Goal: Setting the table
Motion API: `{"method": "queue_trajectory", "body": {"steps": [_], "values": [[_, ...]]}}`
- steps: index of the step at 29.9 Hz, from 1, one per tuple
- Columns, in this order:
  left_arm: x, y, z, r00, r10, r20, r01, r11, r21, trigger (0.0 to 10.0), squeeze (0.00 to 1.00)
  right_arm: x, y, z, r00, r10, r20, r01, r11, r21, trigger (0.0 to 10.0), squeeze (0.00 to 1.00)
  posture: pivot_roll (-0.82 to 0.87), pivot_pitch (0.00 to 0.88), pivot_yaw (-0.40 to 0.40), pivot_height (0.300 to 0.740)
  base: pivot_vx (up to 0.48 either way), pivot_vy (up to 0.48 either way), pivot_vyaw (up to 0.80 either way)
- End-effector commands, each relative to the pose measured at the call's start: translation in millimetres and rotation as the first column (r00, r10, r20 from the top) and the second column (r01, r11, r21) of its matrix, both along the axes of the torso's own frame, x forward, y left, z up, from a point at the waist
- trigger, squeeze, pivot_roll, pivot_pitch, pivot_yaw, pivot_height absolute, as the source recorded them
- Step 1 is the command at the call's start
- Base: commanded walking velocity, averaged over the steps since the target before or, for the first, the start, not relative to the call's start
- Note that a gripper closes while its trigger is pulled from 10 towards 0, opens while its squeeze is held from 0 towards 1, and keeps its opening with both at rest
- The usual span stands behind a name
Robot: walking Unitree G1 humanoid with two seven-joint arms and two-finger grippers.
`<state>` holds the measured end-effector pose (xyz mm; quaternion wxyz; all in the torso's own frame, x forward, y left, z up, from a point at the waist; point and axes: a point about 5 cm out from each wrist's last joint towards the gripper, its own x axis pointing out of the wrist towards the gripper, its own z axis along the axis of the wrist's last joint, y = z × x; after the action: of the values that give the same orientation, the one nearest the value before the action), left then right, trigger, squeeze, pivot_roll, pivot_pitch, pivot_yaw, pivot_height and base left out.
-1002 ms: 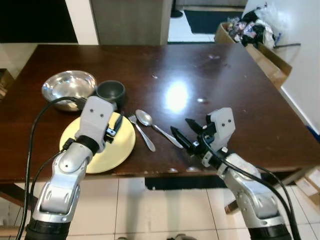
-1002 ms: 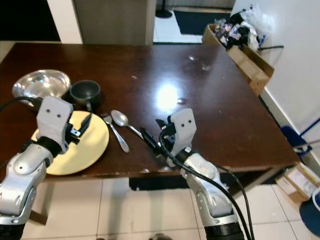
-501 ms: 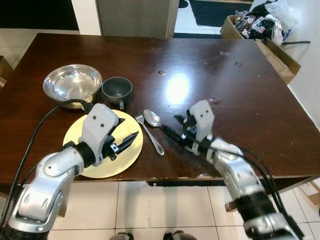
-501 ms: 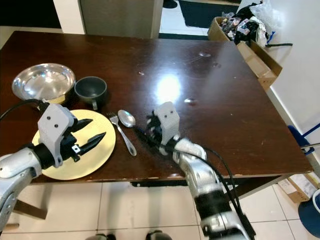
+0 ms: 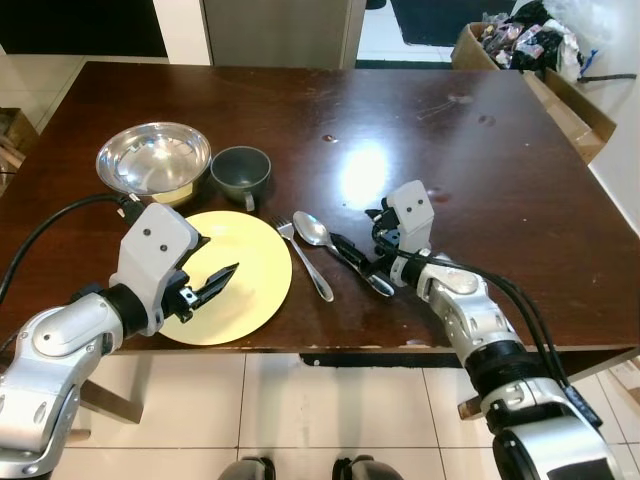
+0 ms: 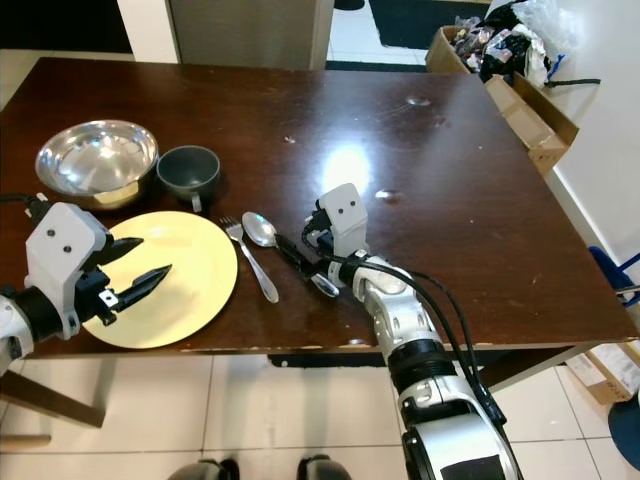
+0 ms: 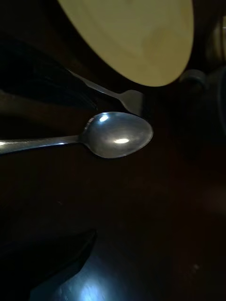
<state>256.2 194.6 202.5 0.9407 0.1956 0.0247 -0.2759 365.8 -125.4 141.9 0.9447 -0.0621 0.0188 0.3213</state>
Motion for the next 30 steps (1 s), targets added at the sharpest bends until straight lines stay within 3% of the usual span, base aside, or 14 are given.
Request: {"method": "queue_trajectory", "body": {"steps": [1,11,18,23,28,29,30], "values": [[-4.0,2.1,-0.8,1.000,-0.001,-0.018,0.001,1.000,0.003,10.0,0.00,1.3,-3.4,-2.2,1.000,0.010,-0.011,-0.010,1.000,-0.010,10.0,0.00,0.09,0.135,0.040,0.740,0.000,0.000,0.00],[-8.7,11.8,3.0,0.999,0.040,-0.024,-0.039,0.999,0.022,10.0,0.00,4.1,-3.1,-8.7,0.995,0.075,-0.070,-0.076,0.997,-0.012,10.0,0.00,0.13,0.150,0.047,0.740,0.000,0.000,0.00],[-12.4,13.5,4.3,0.998,0.055,-0.023,-0.054,0.998,0.021,10.0,0.00,2.8,3.2,-17.1,0.986,0.132,-0.105,-0.142,0.984,-0.104,10.0,0.00,0.14,0.149,0.038,0.740,0.000,0.000,0.00],[-15.0,10.3,4.4,0.998,0.056,-0.025,-0.056,0.998,0.006,10.0,0.00,3.8,-0.7,-24.5,0.990,0.091,-0.104,-0.113,0.966,-0.231,10.0,0.00,0.14,0.145,0.035,0.740,0.000,0.000,0.00],[-14.8,9.5,3.8,0.998,0.056,-0.028,-0.056,0.998,0.002,10.0,0.00,2.8,-4.0,-30.4,0.990,0.062,-0.127,-0.093,0.963,-0.254,10.0,0.00,0.14,0.139,0.036,0.740,0.000,0.000,0.00],[-14.5,9.5,3.8,0.998,0.057,-0.027,-0.057,0.998,0.002,10.0,0.00,1.6,-4.8,-33.3,0.988,0.058,-0.146,-0.092,0.967,-0.236,9.2,0.00,0.14,0.139,0.036,0.740,0.000,0.000,0.00],[-13.7,9.3,3.5,0.998,0.058,-0.027,-0.058,0.998,0.001,10.0,0.00,0.2,-5.4,-35.9,0.985,0.058,-0.164,-0.092,0.973,-0.210,4.7,0.00,0.14,0.135,0.036,0.740,0.000,0.000,0.00]]}}
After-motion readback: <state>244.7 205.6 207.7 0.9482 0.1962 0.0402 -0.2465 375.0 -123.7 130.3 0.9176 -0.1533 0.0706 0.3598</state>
